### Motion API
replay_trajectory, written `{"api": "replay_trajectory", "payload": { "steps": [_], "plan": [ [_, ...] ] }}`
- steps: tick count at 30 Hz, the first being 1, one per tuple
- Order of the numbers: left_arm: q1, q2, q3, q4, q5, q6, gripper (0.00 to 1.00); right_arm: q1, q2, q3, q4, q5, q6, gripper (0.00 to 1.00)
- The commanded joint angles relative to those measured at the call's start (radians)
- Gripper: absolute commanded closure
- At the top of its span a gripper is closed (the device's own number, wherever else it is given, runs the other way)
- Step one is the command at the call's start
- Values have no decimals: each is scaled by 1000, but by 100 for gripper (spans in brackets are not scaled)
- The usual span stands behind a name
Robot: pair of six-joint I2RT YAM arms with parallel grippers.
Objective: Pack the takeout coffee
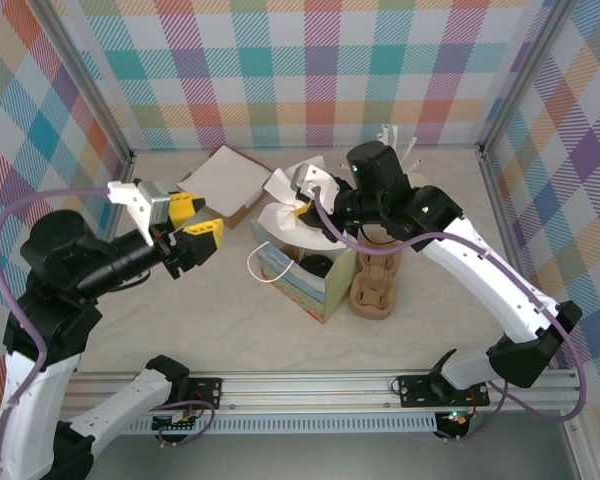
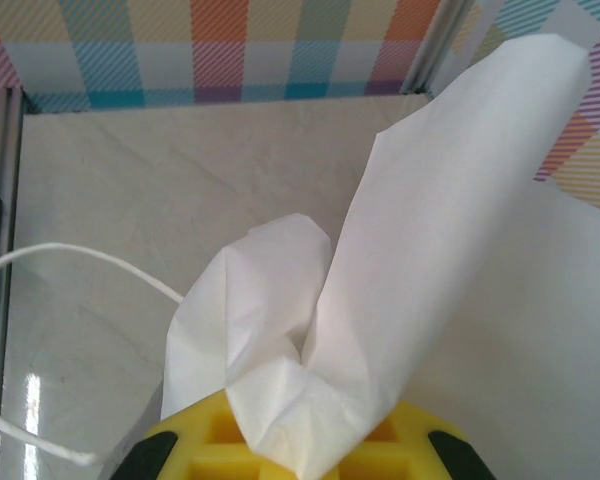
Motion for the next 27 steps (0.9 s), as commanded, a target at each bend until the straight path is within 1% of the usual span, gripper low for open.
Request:
{"api": "replay_trajectory", "payload": {
  "steps": [1, 5, 9, 14, 18, 27],
  "plan": [
    [-10, -57, -61, 14, -131, -44, 43, 27, -1, -23, -31, 117, -109, 100],
    [-10, -102, -108, -1, -178, -64, 42, 58, 9, -37, -45, 185, -161, 100],
    [-10, -114, -126, -6, -196, -72, 41, 87, 28, -48, -69, 254, -209, 100],
    [-10, -113, -128, -3, -201, -72, 41, 114, 57, -46, -114, 304, -251, 99],
    [-10, -108, -129, -4, -201, -71, 41, 132, 83, -42, -164, 309, -278, 98],
    [-10, -106, -133, -3, -196, -70, 41, 142, 146, -31, -254, 260, -286, 96]
  ]
}}
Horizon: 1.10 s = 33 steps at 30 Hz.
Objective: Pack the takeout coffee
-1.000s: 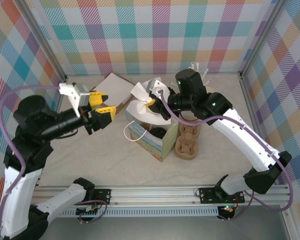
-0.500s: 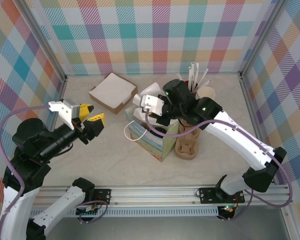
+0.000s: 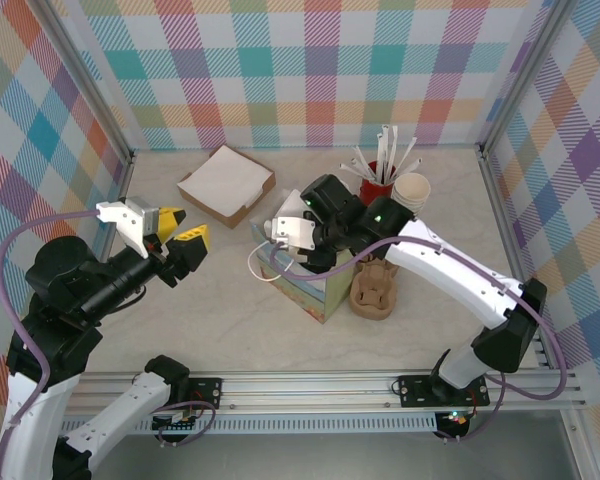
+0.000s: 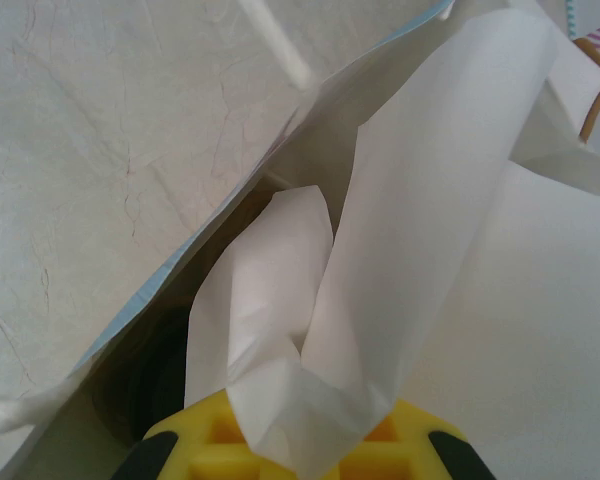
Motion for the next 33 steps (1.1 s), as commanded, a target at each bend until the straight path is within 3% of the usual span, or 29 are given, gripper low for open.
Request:
{"api": "replay_trajectory", "payload": {
  "steps": [1, 11, 33],
  "plan": [
    [-10, 0, -9, 7, -4, -4, 41, 8, 30, 8, -66, -26, -17, 96],
    [-10, 17, -8, 13, 8, -3, 40, 6, 127, 61, -120, -59, 1, 91],
    [-10, 28, -28, 33, 14, -24, 37, -5, 29, 161, -133, -39, 41, 28]
  ]
}}
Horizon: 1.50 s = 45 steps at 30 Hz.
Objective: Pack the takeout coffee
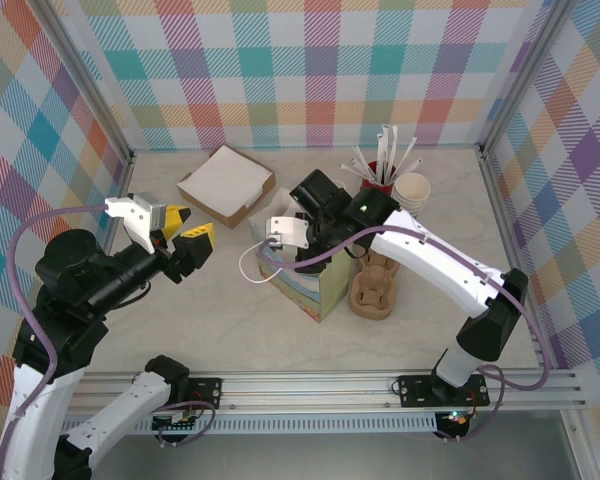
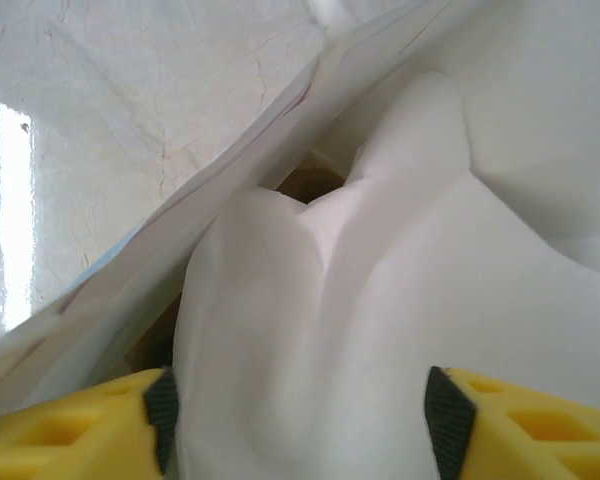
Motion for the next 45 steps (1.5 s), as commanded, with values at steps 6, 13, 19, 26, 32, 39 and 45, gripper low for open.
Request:
{"api": "replay_trajectory", "payload": {
  "steps": [6, 13, 19, 26, 32, 39, 45],
  "plan": [
    [-10, -12, -70, 55, -29, -76, 31, -20, -137, 62, 12, 48, 78, 10],
    [-10, -51, -159, 36, -225, -145, 28, -82, -263, 57, 65, 104, 214, 0],
    [-10, -117, -234, -50, -533, -198, 21, -188, -398, -75, 145, 134, 333, 0],
    [-10, -213, -336, -141, -786, -256, 2, -420, -567, -340, 289, 113, 525, 0],
    [-10, -220, -399, -163, -811, -278, 0, -568, -677, -593, 446, 125, 674, 0],
    [-10, -167, -465, -115, -899, -254, 0, -695, -705, -838, 618, 209, 823, 0],
    [-2, -127, -581, 77, -957, -109, 0, -784, -685, -1025, 832, 234, 867, 0]
  ]
}}
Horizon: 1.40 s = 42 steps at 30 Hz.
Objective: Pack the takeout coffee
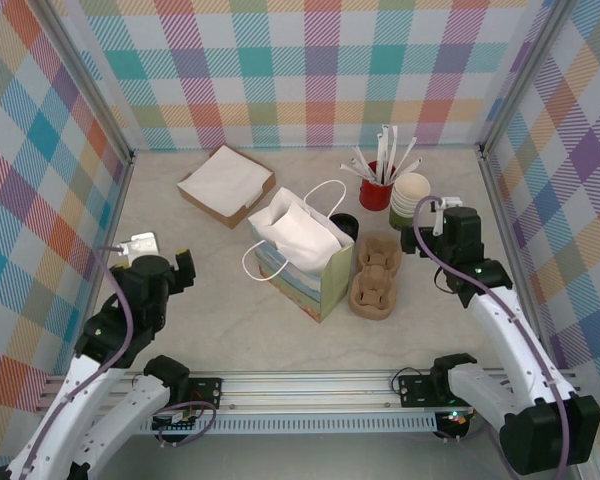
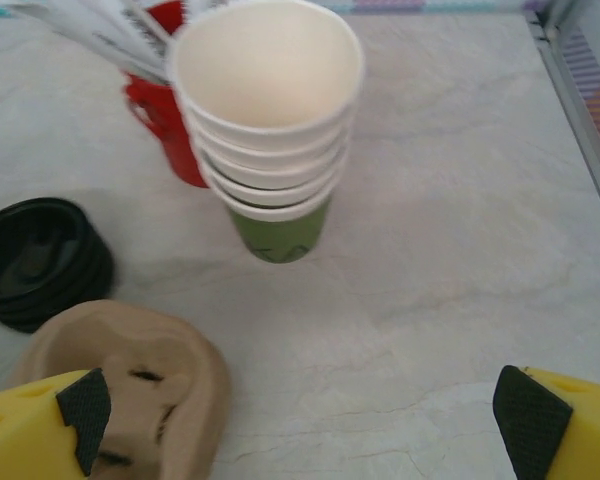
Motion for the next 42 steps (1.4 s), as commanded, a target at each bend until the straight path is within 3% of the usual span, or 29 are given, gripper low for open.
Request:
{"api": "replay_trajectory", "payload": {
  "steps": [1, 7, 12, 19, 23, 26, 32, 36, 42],
  "plan": [
    [4, 20, -65, 173, -64, 112, 0, -37, 19, -73, 209, 32, 62, 0],
    [73, 89, -187, 351, 43, 175, 0, -64, 123, -193, 450, 41, 56, 0],
    [148, 156, -251, 466, 87, 159, 0, -65, 234, -249, 652, 46, 29, 0],
    [271, 186, -342, 632, 233, 136, 0, -67, 370, -290, 892, 11, -39, 0],
    [297, 238, -361, 696, 275, 132, 0, -68, 454, -301, 984, -16, -70, 0],
    [303, 304, -364, 744, 293, 146, 0, -68, 533, -352, 1150, -38, -82, 0],
    [306, 401, -404, 929, 320, 176, 0, -157, 559, -336, 1118, -170, -16, 0],
    [312, 463, -431, 1049, 364, 201, 0, -166, 578, -343, 1149, -235, -34, 0],
    [319, 586, -455, 1257, 437, 241, 0, -166, 582, -346, 1156, -247, -40, 0]
  ]
}}
